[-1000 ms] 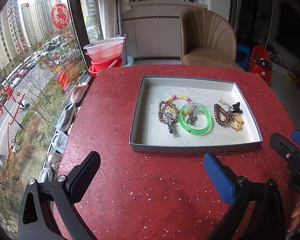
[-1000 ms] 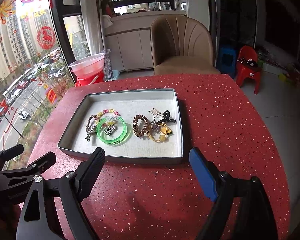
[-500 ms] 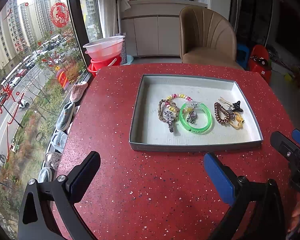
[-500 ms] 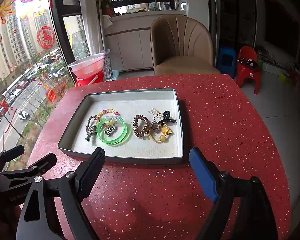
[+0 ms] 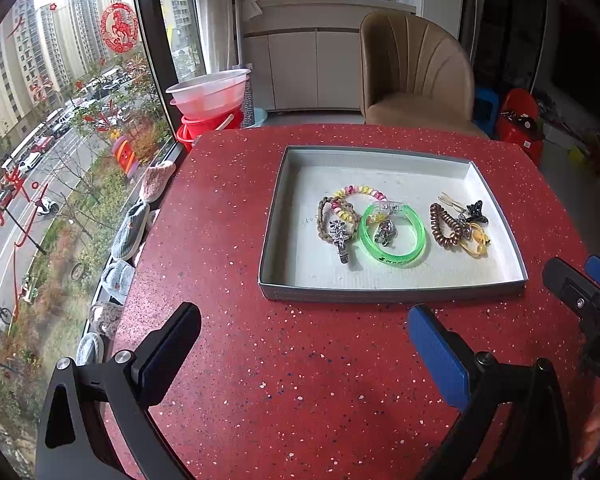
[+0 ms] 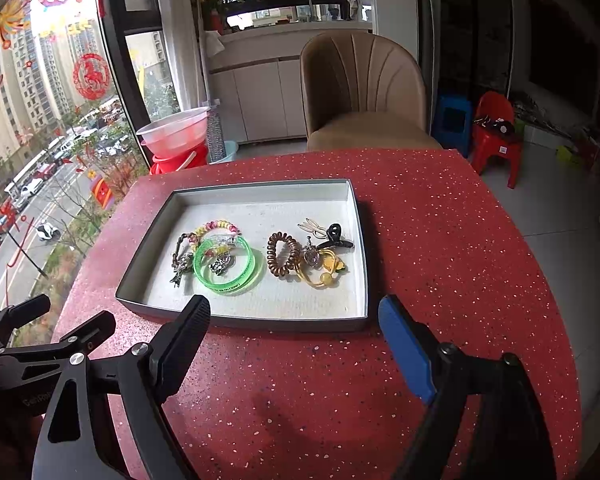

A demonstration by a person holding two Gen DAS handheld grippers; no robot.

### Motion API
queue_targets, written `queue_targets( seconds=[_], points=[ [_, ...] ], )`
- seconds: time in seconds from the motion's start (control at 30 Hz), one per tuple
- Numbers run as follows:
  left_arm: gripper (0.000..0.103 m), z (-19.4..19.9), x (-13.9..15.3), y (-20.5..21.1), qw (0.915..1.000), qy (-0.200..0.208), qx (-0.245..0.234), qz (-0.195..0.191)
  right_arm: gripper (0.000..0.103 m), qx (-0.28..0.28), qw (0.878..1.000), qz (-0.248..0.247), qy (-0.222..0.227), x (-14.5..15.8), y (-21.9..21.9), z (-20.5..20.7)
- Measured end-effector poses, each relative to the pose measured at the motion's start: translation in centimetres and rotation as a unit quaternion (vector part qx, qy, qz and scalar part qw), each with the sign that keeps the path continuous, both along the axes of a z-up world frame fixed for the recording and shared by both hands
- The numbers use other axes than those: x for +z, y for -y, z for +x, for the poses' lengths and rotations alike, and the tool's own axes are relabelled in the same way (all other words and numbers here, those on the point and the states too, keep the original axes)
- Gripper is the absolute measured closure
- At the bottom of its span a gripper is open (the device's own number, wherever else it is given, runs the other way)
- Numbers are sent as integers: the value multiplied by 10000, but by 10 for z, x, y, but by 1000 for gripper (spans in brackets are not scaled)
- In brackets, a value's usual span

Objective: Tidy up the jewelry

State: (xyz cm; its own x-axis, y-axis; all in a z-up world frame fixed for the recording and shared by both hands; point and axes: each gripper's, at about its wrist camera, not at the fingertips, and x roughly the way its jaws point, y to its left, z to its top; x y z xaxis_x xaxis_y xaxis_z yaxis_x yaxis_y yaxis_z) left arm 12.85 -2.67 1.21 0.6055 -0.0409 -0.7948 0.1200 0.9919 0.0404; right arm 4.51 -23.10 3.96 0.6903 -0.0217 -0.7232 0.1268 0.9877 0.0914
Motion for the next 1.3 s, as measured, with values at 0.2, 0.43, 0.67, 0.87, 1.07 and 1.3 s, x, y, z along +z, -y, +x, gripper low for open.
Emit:
queue_targets(
  seconds=[0.2, 0.43, 0.67, 0.87, 1.07, 1.3],
  points=[
    [0, 1, -2, 1, 10000, -6, -14, 6, 15, -3, 10000, 0, -3, 0, 0, 0],
    [0, 2, -2, 1, 10000, -22, -17, -5, 15, -4, 10000, 1, 2, 0, 0, 0],
    [0, 2, -3, 1, 10000, -27, -17, -4, 15, 2, 10000, -1, -1, 0, 0, 0],
    [0, 2, -2, 1, 10000, -27, -9, 0, 15, 3, 10000, 5, 1, 0, 0, 0],
    [0, 3, -3, 2, 10000, -38, -1, 0, 15, 2, 10000, 4, 8, 1, 0, 0],
    [0, 4, -3, 2, 10000, -50, 7, 4, 15, 2, 10000, 5, 9, 2, 0, 1]
  ],
)
